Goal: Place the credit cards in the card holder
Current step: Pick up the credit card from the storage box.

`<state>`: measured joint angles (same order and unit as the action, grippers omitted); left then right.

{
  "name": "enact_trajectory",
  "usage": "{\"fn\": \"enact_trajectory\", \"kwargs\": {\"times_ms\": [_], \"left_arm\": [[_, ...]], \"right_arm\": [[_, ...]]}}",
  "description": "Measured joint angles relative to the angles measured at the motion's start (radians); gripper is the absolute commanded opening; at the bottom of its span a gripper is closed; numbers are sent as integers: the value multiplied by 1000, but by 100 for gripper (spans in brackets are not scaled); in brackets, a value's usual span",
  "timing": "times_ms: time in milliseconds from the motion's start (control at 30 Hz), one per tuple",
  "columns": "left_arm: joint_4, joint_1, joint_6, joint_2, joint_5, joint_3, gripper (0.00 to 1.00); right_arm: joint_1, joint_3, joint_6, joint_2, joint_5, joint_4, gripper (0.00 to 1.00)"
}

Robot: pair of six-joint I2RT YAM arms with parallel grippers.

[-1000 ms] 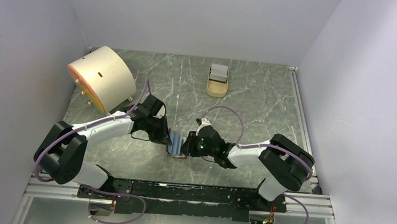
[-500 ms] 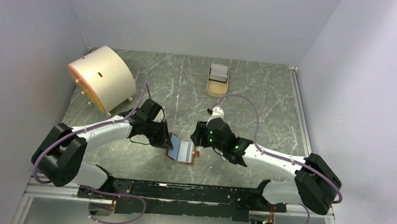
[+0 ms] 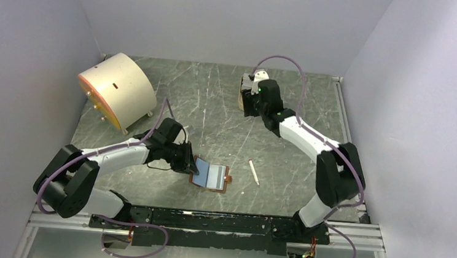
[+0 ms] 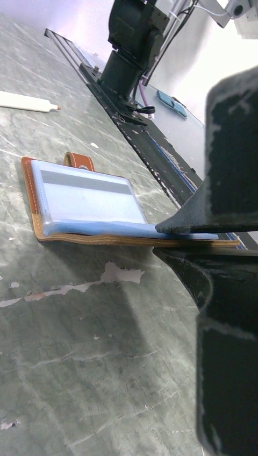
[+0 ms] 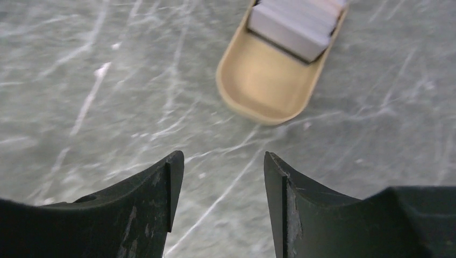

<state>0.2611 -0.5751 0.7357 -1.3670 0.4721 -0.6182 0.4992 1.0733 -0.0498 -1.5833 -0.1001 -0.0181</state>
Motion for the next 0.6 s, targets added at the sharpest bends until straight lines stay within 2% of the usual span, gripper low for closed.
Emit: {"fn": "enact_trajectory", "kwargs": {"times_ms": [267, 600], "left_arm": [[-40, 3, -26, 46, 49, 45, 17], [-84, 4, -42, 56, 79, 66, 17]], "right_arm": [[-117, 261, 316, -261, 31, -15, 61], [-141, 546, 694, -552, 99, -44, 62]]}}
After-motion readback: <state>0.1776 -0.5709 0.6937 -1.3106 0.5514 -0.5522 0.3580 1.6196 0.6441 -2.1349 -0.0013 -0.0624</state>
